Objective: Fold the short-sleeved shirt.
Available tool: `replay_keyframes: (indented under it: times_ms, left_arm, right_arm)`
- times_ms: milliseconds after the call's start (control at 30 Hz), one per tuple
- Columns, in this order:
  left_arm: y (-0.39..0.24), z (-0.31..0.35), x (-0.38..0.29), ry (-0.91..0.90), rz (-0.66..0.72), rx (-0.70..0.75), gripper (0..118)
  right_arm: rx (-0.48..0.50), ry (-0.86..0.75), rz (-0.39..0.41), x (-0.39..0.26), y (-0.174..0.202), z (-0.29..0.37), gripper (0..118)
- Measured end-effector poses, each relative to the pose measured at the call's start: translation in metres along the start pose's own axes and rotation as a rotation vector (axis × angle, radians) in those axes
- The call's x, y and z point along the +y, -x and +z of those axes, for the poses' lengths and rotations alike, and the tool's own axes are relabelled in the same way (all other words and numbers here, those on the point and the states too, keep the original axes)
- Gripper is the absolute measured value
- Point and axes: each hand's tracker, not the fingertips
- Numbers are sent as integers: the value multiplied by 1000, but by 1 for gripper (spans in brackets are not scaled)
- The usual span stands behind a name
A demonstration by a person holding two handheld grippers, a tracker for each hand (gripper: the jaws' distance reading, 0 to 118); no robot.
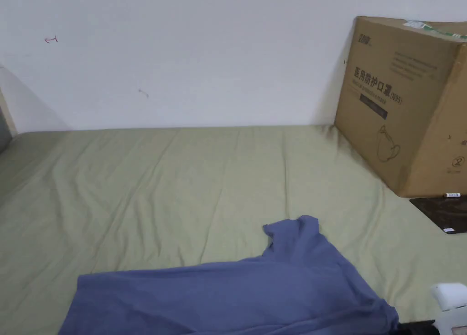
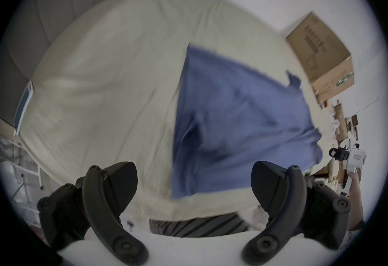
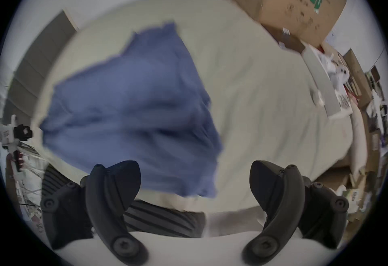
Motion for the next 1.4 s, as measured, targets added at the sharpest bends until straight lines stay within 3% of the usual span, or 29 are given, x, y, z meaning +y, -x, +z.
replay_keyframes:
  times_ms: [67,167,233,267,300,333,367,400,433,533,633,733,833,933,1000,1033,1067,1100,1133,1300,1400]
  left_arm:
    - [-28,28,13,-200,-84,-4,112]
    - [-76,56,32,-480,-211,7,108]
    - [-103,66,41,-650,-246,-36,94]
    - [-115,68,45,-709,-230,-55,78]
    - [-121,62,51,-757,-217,-73,78]
    - [-130,61,55,-783,-207,-85,70]
    - [-140,58,58,-795,-211,-79,52]
    - [-149,54,60,-788,-225,-54,14]
    - [-154,50,59,-807,-249,-17,1]
    - [-165,45,50,-836,-282,-52,0]
    - [-167,40,51,-834,-283,-45,0]
    - [-150,30,82,-701,-267,-69,0]
    - [-115,-7,134,-392,-214,-45,0]
    - [-69,-73,168,-29,-159,31,0]
    - [-46,-111,172,28,-146,78,0]
    - [-33,-129,174,48,-132,107,6]
    - [-22,-142,174,77,-115,121,31]
    - [-14,-153,173,94,-109,127,86]
    - [-7,-167,172,98,-120,122,107]
    - [16,-211,162,137,-206,204,105]
    - [27,-232,155,147,-174,159,110]
  right_arm:
    - [78,-188,34,10,24,27,107]
    - [110,-506,97,21,70,58,106]
    - [168,-689,146,27,100,69,102]
    - [191,-767,155,30,112,70,91]
    - [214,-827,137,33,122,70,84]
    - [234,-856,113,39,130,66,76]
    - [234,-869,92,45,137,64,55]
    - [205,-870,72,51,143,61,9]
    - [167,-894,46,53,148,61,4]
    - [202,-967,4,56,148,59,1]
    - [210,-974,8,61,144,59,0]
    - [216,-975,23,69,139,55,0]
    - [236,-938,32,84,134,41,0]
    - [342,-837,-8,97,130,20,0]
    - [361,-796,-28,101,129,6,0]
    - [386,-768,-42,101,127,-2,0]
    - [402,-741,-55,102,125,-8,0]
    - [405,-721,-65,102,123,-14,0]
    - [399,-701,-66,99,122,-18,0]
    - [365,-623,-42,94,110,-37,0]
    - [304,-586,-30,92,103,-43,0]
